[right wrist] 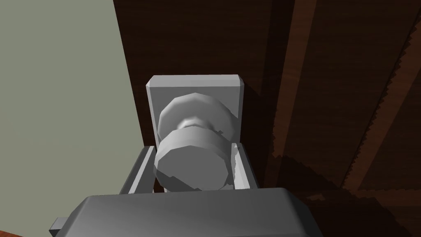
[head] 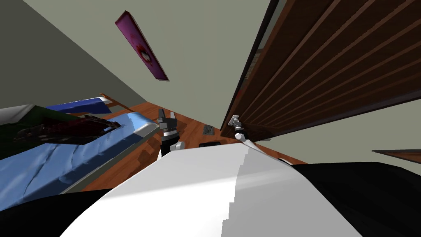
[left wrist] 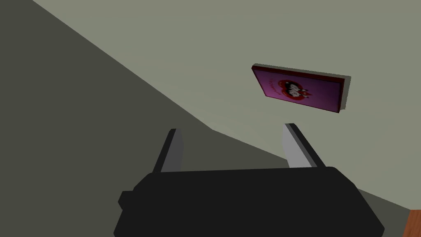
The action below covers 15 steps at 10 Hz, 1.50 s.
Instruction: Pull the door open
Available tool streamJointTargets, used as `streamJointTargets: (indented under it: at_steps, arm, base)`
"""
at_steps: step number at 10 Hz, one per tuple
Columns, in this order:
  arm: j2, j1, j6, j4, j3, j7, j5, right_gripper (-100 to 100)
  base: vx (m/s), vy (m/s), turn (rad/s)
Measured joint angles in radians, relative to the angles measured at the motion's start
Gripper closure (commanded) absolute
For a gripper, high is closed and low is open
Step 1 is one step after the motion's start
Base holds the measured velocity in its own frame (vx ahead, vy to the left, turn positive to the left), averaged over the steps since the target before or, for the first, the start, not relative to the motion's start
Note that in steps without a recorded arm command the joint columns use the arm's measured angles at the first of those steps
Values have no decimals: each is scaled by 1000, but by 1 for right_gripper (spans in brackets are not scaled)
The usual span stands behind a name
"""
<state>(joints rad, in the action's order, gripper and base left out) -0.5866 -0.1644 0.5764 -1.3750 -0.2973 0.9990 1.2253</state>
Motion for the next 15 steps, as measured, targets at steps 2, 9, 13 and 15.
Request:
streamJointTargets:
  at_steps: [2,9,13,15]
  arm:
    - [-21,-12,7,-15,-21,19,-6,100]
    - [-75,-37,36,-40,-75,75,-25,100]
    - [-107,-55,54,-64,-104,103,-33,100]
    - [-121,-61,65,-66,-118,119,-39,100]
  base:
    - [-255,-77,166]
    - [-233,-54,147]
    - [-242,-65,156]
    - [-152,-38,75]
